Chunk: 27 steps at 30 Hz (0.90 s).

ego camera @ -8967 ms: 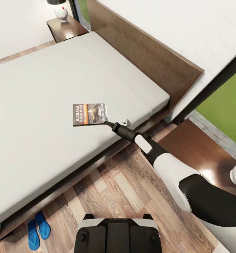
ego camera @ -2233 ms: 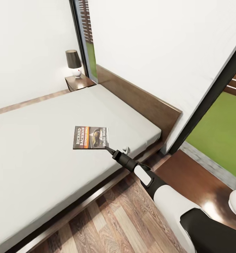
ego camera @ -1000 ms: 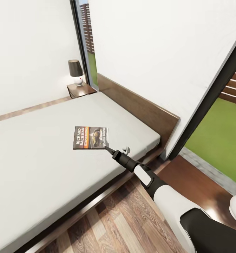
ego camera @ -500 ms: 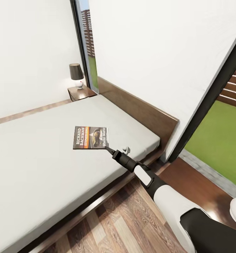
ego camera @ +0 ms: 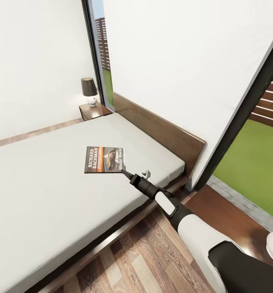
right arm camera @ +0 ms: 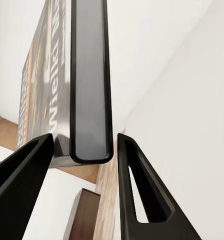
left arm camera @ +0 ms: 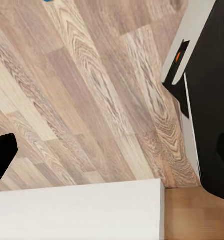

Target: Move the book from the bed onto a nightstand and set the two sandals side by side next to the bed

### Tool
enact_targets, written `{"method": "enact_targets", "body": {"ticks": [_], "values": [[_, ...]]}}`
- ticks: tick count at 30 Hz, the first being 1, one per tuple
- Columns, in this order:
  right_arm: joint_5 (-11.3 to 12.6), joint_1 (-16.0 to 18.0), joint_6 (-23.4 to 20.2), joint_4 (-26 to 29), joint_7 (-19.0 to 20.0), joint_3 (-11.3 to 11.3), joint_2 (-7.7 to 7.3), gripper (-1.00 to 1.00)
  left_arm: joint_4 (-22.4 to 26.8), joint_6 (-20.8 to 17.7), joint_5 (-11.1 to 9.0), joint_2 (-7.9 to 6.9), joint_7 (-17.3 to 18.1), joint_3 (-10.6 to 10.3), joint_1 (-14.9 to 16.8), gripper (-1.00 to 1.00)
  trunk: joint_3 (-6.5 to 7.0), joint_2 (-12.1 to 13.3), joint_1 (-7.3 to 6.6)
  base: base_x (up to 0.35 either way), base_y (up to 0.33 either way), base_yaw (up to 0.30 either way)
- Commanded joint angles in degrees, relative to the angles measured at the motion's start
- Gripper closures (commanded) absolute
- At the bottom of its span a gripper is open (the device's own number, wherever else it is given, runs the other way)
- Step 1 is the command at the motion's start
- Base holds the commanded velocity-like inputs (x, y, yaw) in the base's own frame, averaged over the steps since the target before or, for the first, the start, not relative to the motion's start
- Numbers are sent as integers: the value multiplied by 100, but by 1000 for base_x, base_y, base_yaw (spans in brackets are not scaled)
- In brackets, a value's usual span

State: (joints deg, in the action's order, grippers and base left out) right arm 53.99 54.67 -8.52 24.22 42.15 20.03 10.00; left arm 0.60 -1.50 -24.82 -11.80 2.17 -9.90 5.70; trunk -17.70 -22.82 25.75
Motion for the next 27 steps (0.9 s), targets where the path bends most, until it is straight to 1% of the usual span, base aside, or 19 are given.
{"method": "enact_targets", "body": {"ticks": [1, 7, 21, 24, 27], "values": [[62, -4, -54, -4, 15, 9, 0, 100, 3, -5, -60, -1, 17, -47, 2, -100, 0, -9, 3, 0, 0, 0], [61, -62, -54, 1, 13, 19, 0, 100, 7, 33, -59, 0, 6, -47, -3, -100, 55, -9, 3, 0, 0, 0], [61, -80, -54, -4, -13, 19, 0, 100, 16, 108, -63, 2, 2, -46, 1, -100, 183, -9, 3, 0, 0, 0], [60, -99, -54, -6, -119, 19, 0, 100, 18, 107, -64, -2, 2, -45, 1, -100, 210, -9, 3, 0, 0, 0], [61, -171, -54, -8, -350, 19, 0, 100, 19, 100, -61, 0, 2, -46, 2, -100, 234, -9, 3, 0, 0, 0]]}}
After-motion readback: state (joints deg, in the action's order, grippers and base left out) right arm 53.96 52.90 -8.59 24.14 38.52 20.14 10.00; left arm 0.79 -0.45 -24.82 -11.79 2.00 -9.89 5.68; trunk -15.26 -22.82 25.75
